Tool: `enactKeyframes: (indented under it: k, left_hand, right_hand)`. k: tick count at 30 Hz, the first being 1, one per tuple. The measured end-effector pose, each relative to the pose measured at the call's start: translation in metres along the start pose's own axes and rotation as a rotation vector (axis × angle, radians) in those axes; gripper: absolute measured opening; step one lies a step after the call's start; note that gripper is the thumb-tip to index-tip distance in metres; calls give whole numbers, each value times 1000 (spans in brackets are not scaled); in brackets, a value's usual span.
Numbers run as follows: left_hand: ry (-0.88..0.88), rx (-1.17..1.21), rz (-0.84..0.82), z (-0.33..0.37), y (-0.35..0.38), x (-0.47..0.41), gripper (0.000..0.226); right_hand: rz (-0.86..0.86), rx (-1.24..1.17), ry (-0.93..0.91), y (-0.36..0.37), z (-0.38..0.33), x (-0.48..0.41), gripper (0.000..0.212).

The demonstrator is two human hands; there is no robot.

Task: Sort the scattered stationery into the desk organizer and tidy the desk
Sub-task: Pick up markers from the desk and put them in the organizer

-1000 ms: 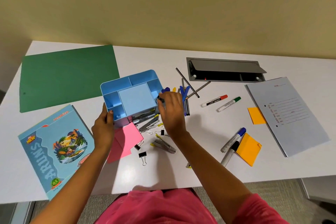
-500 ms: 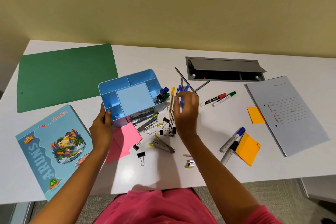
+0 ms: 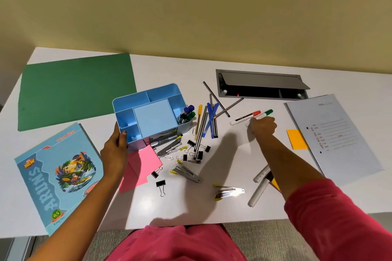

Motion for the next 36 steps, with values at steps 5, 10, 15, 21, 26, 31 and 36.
enactKeyframes:
  k: [5,10,15,21,26,31,36]
  left_hand:
    - [11,-17,-8,3,0,3,41]
    - [6,1,-5,5,0,4,41]
    - [-5,22,0,7,0,6,41]
    - [-1,29,-7,5,1,6,42]
    - [23,5,-10,7,0,6,42]
    - [20,5,-11,6,0,6,42]
    - [3,20,-9,6,-1,6,41]
  right_hand:
    - [-101,-34,85,3,6,-6,42]
    - [-14,-94,112,12,18,-1,30]
    - [51,-232,27,21,22,21,29]
    - [8,-588,-511,26,-19,111,15]
    - [-78,-516,-946,26,-73,146,13]
    - [-210,-398,-1009,39,-116,150,17]
    - [-340,-159,-827,64,-139,138,14]
Point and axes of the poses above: each hand's wrist, its own x-axis away from the middle knuckle, its own y-axis out of the palm, z = x × y, the point moved 3 cm from there along -x, towards the middle knuckle, and after that the axes turned 12 degrees about -z, right-handed, at the moved point
